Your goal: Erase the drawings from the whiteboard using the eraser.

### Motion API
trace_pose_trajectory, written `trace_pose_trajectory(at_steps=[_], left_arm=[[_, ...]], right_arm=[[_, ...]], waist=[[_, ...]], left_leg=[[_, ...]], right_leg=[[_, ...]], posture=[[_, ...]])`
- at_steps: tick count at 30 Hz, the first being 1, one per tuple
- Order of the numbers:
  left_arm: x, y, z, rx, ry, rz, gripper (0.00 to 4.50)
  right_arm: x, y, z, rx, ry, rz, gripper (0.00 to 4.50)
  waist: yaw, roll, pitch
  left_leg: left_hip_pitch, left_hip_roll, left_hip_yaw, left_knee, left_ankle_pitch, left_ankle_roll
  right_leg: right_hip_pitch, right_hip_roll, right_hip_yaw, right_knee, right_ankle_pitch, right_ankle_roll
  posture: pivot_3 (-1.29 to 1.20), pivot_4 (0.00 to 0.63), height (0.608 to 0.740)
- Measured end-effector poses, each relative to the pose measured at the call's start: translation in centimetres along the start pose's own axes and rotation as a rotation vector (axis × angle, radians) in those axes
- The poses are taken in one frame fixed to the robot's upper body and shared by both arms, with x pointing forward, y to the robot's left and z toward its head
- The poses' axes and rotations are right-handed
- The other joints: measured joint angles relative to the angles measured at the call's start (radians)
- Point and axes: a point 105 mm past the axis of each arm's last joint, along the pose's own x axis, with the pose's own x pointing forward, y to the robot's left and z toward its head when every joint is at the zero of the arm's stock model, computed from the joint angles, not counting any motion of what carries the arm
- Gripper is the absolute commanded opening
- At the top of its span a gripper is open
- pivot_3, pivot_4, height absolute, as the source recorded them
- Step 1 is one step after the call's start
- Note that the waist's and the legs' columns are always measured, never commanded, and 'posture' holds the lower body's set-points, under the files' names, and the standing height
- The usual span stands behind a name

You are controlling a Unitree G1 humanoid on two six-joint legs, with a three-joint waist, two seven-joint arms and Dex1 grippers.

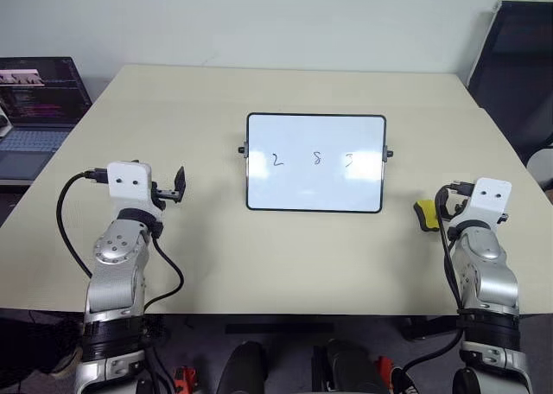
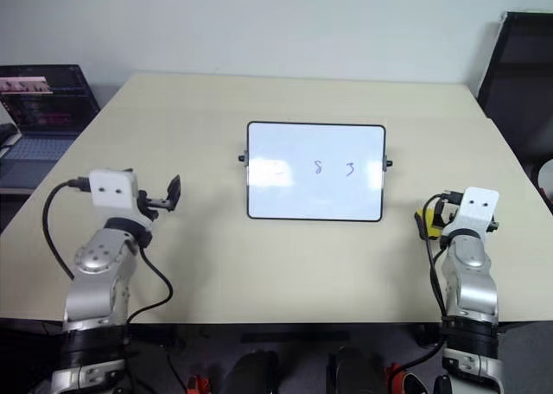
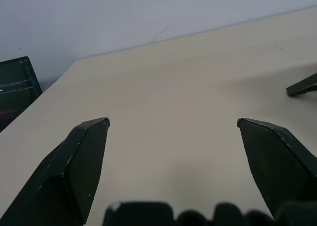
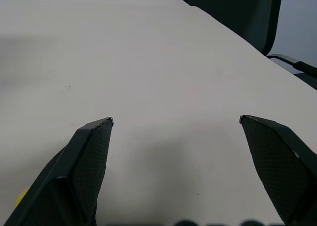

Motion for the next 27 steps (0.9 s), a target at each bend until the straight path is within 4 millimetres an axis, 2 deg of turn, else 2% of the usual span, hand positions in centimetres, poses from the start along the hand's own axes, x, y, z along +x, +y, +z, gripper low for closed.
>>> trace_pose_trajectory(at_steps=[12,23,27], left_arm=[[-0.1,0.8,0.3,-0.004,-0.006,0.029,4.50],[0.2,0.2,0.2,-0.024,-0.015,0.021,4.50],[0.5,-0.2,0.8,-0.027,-0.032,-0.004,4.50]], right_arm=[[0.6,0.9,0.2,-0.002,0.005,0.032,4.48],[0.6,-0.5,0.2,-0.014,0.006,-0.008,4.48],[0.4,-0.6,0.9,-0.017,-0.018,-0.001,4.48]], waist=[[0.000,0.000,0.000],[0.000,0.000,0.000],[0.000,0.000,0.000]], left_leg=[[0.000,0.000,0.001,0.000,0.000,0.000],[0.000,0.000,0.001,0.000,0.000,0.000],[0.000,0.000,0.001,0.000,0.000,0.000]], right_leg=[[0.000,0.000,0.000,0.000,0.000,0.000],[0.000,0.000,0.000,0.000,0.000,0.000],[0.000,0.000,0.000,0.000,0.000,0.000]], posture=[[0.00,0.150,0.740],[0.00,0.150,0.740],[0.00,0.150,0.740]])
